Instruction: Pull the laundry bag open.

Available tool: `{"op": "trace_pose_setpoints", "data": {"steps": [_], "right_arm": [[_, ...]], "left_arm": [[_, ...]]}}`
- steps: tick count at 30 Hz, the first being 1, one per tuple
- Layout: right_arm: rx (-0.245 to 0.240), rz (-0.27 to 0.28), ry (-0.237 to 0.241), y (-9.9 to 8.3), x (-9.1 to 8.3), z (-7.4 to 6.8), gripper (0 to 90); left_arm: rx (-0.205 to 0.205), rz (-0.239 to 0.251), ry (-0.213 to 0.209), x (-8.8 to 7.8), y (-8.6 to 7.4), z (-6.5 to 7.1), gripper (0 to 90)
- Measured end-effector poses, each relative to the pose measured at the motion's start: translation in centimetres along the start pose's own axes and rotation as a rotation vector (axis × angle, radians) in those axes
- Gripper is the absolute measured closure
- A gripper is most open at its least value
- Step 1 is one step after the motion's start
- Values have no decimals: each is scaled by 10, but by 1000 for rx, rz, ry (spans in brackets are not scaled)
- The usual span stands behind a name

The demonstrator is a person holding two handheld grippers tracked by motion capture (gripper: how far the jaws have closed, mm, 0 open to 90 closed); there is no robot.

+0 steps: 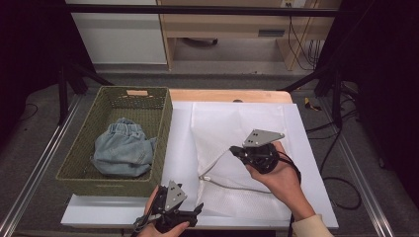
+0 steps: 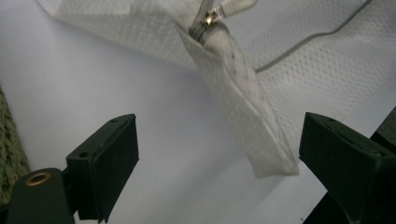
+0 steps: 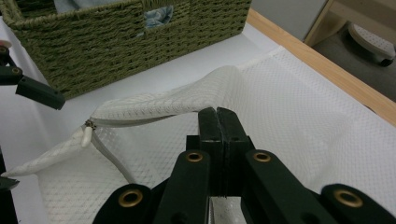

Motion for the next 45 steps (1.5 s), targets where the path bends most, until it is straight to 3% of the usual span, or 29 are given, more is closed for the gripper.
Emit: {"op": "trace_pose_setpoints", "data": {"steps": [9,12,24,34,45], "right_arm": [[13,-1,44,-4,3,5,900],[13,1,45,-5,3,4,900],[23,2,57,-12,4,5,900],[26,-4,64,-13,6,4,900],[34,-6,76,-19,9,2,900]], "left_arm": [[-3,-1,-4,-5,28,-9,97],[4,-4,19,-10,42,-19,97],[-8,-1,70,-31,70,-55,101],[-33,-34,118,-34,72,-88,101],[-58,-56,161,-36,69,-112,89]]}}
Point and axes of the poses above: each handheld gripper's, and its own axes: x roughly forward along the jaws, y roughly out of its top, z roughly to its right, the point moved 6 cm from there along x, roughly forward along the jaws, and after that the axes turned 1 degree about z, right-handed, at the moved point
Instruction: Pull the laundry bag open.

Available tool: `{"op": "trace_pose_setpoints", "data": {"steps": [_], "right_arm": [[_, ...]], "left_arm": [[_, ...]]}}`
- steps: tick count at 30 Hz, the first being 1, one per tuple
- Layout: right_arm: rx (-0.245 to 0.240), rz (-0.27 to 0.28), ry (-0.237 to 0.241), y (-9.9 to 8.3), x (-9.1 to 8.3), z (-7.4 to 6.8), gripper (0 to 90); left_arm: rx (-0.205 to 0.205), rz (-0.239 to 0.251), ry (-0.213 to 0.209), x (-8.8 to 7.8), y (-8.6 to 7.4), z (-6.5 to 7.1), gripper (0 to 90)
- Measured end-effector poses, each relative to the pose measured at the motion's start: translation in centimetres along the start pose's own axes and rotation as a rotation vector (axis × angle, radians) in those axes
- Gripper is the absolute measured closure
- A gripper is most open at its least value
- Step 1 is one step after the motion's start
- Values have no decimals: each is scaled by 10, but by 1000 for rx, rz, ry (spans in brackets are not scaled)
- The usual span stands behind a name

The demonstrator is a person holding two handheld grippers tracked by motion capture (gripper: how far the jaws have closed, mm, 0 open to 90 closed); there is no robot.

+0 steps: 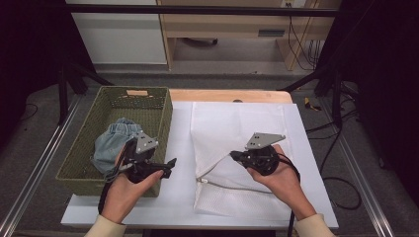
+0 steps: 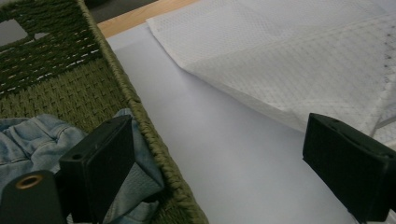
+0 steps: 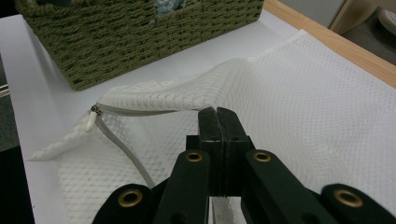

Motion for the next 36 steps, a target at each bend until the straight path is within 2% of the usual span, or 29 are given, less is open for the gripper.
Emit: {"op": "trace_pose_setpoints", "data": {"steps": [3,8,13,21,32,36], "right_arm": [[2,-1,4,-1,0,-1,900],[1,-9,9,-4,2,-2,900],[8,-11,8,-8,2,-3,900],[15,-16,8,-12,2,-1,900],[13,-19,16,-15,4,-4,900],[16,-17,15,-14,4,-4,900]], "left_arm": [[-15,2,11,0,1,-11,82],[-10,-5,10,-1,1,-20,75],[-9,-28,38,-5,1,-35,75],[-24,-22,61,-13,4,-50,75],[-40,-59,87,-16,1,-78,55],[-52,-67,115,-14,3,-89,60]]}}
Point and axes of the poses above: each handheld gripper's, and its own axes: x roughly forward along the jaws, y roughly out of its top, z roughly to its right, the point moved 6 cm from there along x, roughly forward along the jaws, and after that the axes turned 1 degree about z, right-handed, at the moved point
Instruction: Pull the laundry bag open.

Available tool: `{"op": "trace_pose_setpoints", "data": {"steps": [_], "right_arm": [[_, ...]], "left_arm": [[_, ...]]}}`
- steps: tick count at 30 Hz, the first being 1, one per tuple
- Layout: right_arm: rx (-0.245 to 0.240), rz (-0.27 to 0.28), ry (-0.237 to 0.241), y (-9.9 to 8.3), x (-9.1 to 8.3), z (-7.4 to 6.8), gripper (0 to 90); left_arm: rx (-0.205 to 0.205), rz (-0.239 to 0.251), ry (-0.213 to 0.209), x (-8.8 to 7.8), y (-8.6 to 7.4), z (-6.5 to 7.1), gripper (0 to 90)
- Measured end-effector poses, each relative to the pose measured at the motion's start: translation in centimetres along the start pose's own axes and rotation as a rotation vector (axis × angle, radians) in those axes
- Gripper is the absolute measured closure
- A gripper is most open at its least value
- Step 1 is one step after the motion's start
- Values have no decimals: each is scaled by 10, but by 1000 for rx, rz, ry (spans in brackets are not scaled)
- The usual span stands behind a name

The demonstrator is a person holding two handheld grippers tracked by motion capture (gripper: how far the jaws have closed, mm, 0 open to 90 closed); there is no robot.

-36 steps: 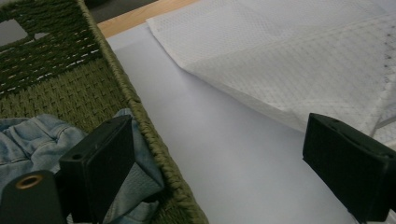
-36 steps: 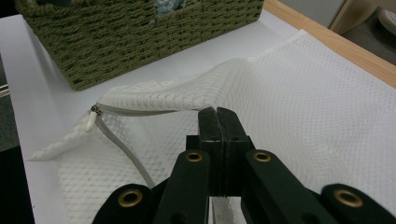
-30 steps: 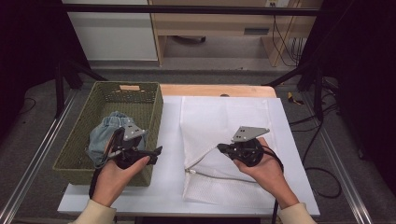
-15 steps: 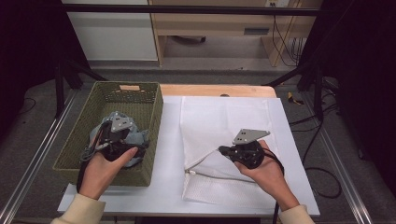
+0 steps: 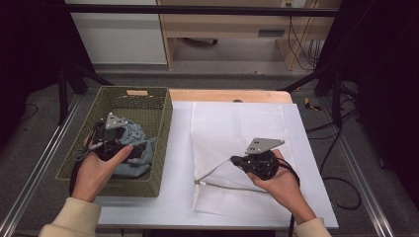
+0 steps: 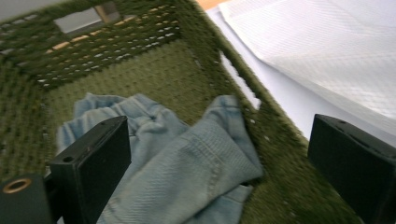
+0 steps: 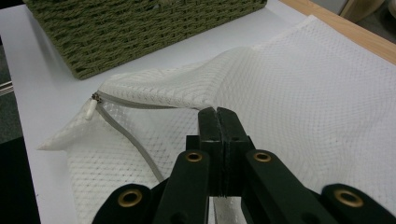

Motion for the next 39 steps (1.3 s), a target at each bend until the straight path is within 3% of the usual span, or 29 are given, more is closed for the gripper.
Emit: {"op": "trace_pose_setpoints", "data": {"steps": [5,10,13,27,32,33,39], "right_arm": [[-1,-12,-4,-2,1,1,900],[-2,-15,-3,-2,1,1,900],[-7,-16,-2,-2,2,0,900],[0,-15,3,-2,5,1,899],[2,-13,3,-2,6,1,899],[2,-14,4,-2,6,1,899],[3,-14,4,-2,6,0,899]], "left_arm": [[-16,-10,18,5,0,-10,63],[-13,-65,7,19,-7,-19,63],[-14,-96,30,24,-13,-29,65],[-70,-154,54,13,-36,-55,63],[-59,-185,58,17,-43,-56,63],[-69,-181,78,19,-45,-59,62],[-98,-216,66,30,-51,-68,62]]}}
Point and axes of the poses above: each handheld gripper's, and its own axes: x roughly forward along the jaws, y roughly out of its top, z roughly to its right, the point moved 6 cm from there along x, roughly forward along the jaws, and after that the axes turned 1 degree about z, right-handed, at the moved point
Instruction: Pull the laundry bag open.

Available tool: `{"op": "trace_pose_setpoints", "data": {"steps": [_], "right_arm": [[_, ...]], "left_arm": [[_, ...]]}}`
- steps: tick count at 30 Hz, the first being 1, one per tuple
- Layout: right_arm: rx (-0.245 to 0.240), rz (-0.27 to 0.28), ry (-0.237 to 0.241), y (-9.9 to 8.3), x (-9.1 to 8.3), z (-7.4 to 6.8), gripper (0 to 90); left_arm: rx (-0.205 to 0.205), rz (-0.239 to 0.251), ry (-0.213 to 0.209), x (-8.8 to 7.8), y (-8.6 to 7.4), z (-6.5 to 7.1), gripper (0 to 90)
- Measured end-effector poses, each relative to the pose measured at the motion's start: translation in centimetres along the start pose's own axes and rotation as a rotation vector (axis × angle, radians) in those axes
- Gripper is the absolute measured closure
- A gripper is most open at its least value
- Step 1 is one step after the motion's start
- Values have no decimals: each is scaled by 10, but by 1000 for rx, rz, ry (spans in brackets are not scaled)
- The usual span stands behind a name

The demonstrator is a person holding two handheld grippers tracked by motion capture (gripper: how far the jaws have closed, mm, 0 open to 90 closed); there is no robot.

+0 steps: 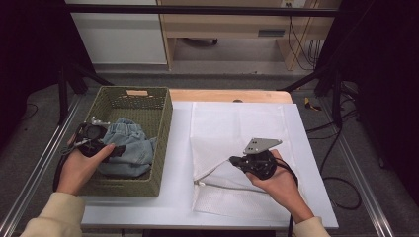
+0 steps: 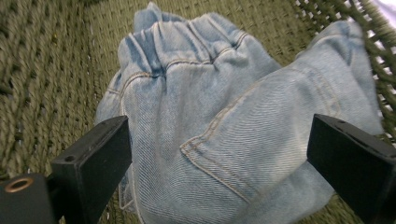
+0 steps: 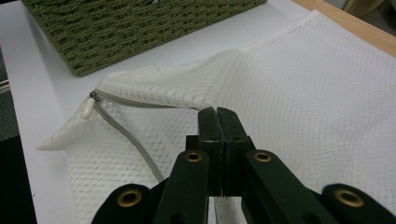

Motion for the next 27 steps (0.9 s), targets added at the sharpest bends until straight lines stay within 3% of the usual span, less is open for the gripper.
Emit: {"op": "trace_pose_setpoints", "data": {"steps": [2,4,7,14,19,27], "right_arm": [[2,0,0,0,0,0,899],[3,0,0,0,0,1,899],[3,2,2,0,1,0,898],[3,5,4,0,1,0,898],[5,6,4,0,0,1,898],[8,7,5,0,0,1,898]], "left_arm": [[-23,-22,-7,3,-1,-3,63],[-31,-11,11,4,0,-7,65],[-56,0,-1,5,0,-10,65],[-52,20,-6,8,5,-9,65],[-57,-1,6,18,4,-16,64],[-88,-21,-10,33,1,-20,49]]}}
Point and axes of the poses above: each handheld gripper's, and its own axes: x roughly forward along the jaws, y roughly out of its top, z roughly to its right, the point moved 6 cm from there along x, roughly forward along the jaws, and after that the axes turned 1 degree about z, right-handed, at the moved point
